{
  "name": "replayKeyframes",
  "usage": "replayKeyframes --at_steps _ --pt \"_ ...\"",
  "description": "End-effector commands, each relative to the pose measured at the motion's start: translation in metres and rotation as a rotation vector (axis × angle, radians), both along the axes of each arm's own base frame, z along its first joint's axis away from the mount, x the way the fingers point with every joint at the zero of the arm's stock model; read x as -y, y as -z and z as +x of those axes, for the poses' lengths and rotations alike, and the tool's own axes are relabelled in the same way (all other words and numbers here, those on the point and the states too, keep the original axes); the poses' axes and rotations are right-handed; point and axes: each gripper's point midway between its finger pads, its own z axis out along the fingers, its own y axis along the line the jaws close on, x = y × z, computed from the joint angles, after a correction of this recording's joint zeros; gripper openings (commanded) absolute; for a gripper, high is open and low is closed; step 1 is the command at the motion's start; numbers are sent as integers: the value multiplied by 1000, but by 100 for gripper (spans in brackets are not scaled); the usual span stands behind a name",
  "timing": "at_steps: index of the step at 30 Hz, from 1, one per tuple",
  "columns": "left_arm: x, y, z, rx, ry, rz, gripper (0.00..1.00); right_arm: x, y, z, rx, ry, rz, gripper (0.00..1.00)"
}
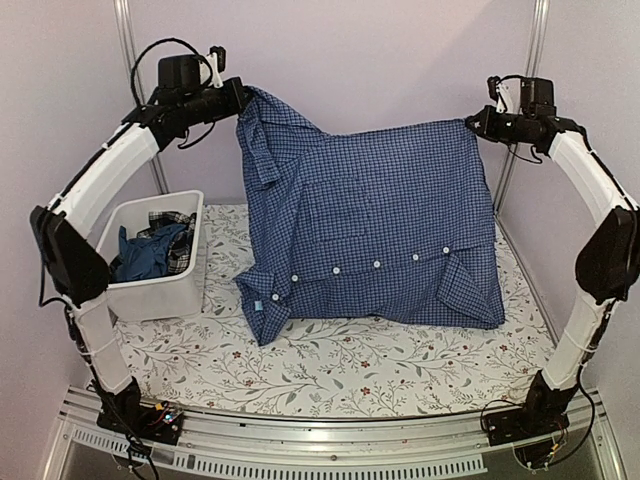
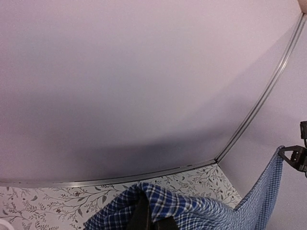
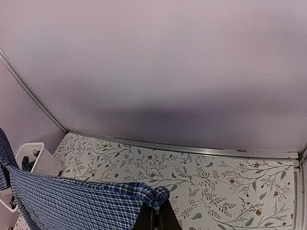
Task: Fold and stack the mixed laundry pile
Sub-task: Flatten out the crumpled shirt at the center of the board.
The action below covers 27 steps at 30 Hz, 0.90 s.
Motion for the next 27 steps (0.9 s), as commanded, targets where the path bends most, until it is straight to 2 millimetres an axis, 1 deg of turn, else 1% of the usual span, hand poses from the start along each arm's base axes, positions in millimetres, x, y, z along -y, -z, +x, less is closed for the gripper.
replayKeyframes --at_steps 1,2,3,4,5,6,7,8,9,10,11,12,13,14,15,16,17,18,19,20,21,22,24,25,26,27 --pt "-22 -59 42 135 1 -132 0 16 -72 42 183 112 44 0" --pt "-24 -85 39 207 28 -154 0 14 -101 40 253 98 67 0" --pt "-26 -118 25 303 57 -177 0 11 -122 41 313 79 100 0" --pt "-28 -149 6 400 92 -197 0 5 -148 34 395 39 123 0" --pt "-28 -181 -22 510 138 -213 0 -4 -172 20 473 -32 150 0" --pt "-30 -201 -44 590 165 -221 0 -9 -199 2 574 -75 169 0" --pt "-37 -226 -74 696 172 -234 0 -19 -213 -14 635 -142 194 0" --pt "-43 -236 -92 749 167 -233 0 -24 -240 -46 741 -193 206 0" --pt "-48 -242 -108 786 157 -221 0 -28 -247 -60 789 -228 209 0" --pt "-54 -243 -118 804 137 -206 0 -30 -254 -78 830 -249 208 0" --pt "-56 -235 -118 790 122 -184 0 -30 -257 -89 842 -254 203 0" --pt "-57 -224 -117 765 118 -157 0 -31 -238 -79 791 -249 197 0" --pt "-54 -205 -109 710 117 -133 0 -31 -219 -70 744 -241 173 0" --pt "-49 -181 -101 645 132 -106 0 -34 -190 -56 670 -242 159 0" --pt "-44 -154 -95 582 152 -76 0 -36 -156 -45 589 -246 141 0" --pt "-40 -120 -85 497 160 -56 0 -37 -122 -37 512 -248 129 0" --pt "-38 -89 -83 412 172 -60 0 -39 -81 -30 415 -252 116 0" --pt "-32 -41 -78 301 204 -43 0 -41 -47 -30 324 -264 114 0" --pt "-26 -11 -83 229 229 -19 0 -44 -12 -33 230 -284 118 0" --pt "-21 23 -90 124 238 12 0 -45 23 -38 140 -290 120 0" --pt "-17 48 -101 62 262 17 0 -43 52 -43 65 -277 123 0" --pt "-12 64 -118 30 296 13 0 -40 73 -54 11 -257 122 0" --pt "-2 94 -151 -35 336 44 0 -34 106 -73 -59 -221 104 0" --pt "1 104 -167 -66 352 59 0 -31 112 -85 -67 -209 90 0" --pt "6 121 -180 -120 374 80 0 -30 122 -93 -96 -202 79 0" --pt "7 139 -189 -172 378 106 0 -28 131 -100 -117 -205 58 0"
